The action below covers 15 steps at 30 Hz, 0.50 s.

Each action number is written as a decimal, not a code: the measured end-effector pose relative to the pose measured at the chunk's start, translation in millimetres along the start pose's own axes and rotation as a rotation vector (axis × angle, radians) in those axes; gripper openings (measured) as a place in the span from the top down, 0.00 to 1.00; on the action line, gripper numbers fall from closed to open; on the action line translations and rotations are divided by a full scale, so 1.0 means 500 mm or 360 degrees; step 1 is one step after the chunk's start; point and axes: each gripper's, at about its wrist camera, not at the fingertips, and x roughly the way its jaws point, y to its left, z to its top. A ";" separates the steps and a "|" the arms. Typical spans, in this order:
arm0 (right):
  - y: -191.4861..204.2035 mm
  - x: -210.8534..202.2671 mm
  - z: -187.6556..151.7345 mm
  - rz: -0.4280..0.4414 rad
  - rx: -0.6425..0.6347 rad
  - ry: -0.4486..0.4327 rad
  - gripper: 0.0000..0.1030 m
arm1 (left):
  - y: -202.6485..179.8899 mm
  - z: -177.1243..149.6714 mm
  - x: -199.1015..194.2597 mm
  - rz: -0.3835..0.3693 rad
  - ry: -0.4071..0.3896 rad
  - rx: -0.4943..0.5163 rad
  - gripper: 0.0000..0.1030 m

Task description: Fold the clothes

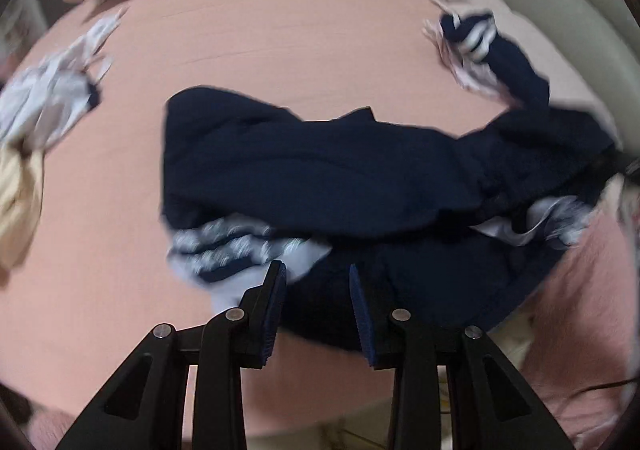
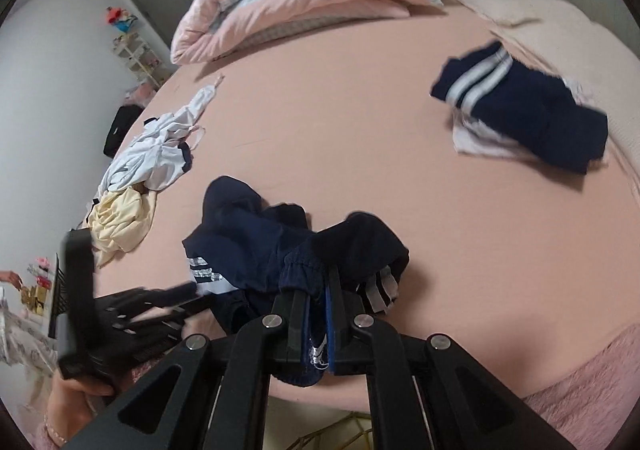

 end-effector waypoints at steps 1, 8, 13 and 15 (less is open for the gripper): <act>0.003 -0.007 0.005 0.0006 -0.0011 -0.0021 0.96 | 0.004 0.015 0.003 0.0014 -0.0031 -0.0024 0.71; -0.013 0.012 0.020 -0.0105 -0.0047 -0.0005 0.96 | 0.092 0.087 -0.001 0.0020 -0.0116 -0.0412 0.80; -0.044 0.087 0.021 -0.0215 -0.0092 0.0120 0.96 | 0.056 0.038 0.016 0.0060 -0.0038 -0.0224 0.80; -0.050 0.114 0.020 -0.0231 -0.0131 0.0170 0.96 | 0.045 0.018 0.020 0.0021 -0.0032 -0.0184 0.80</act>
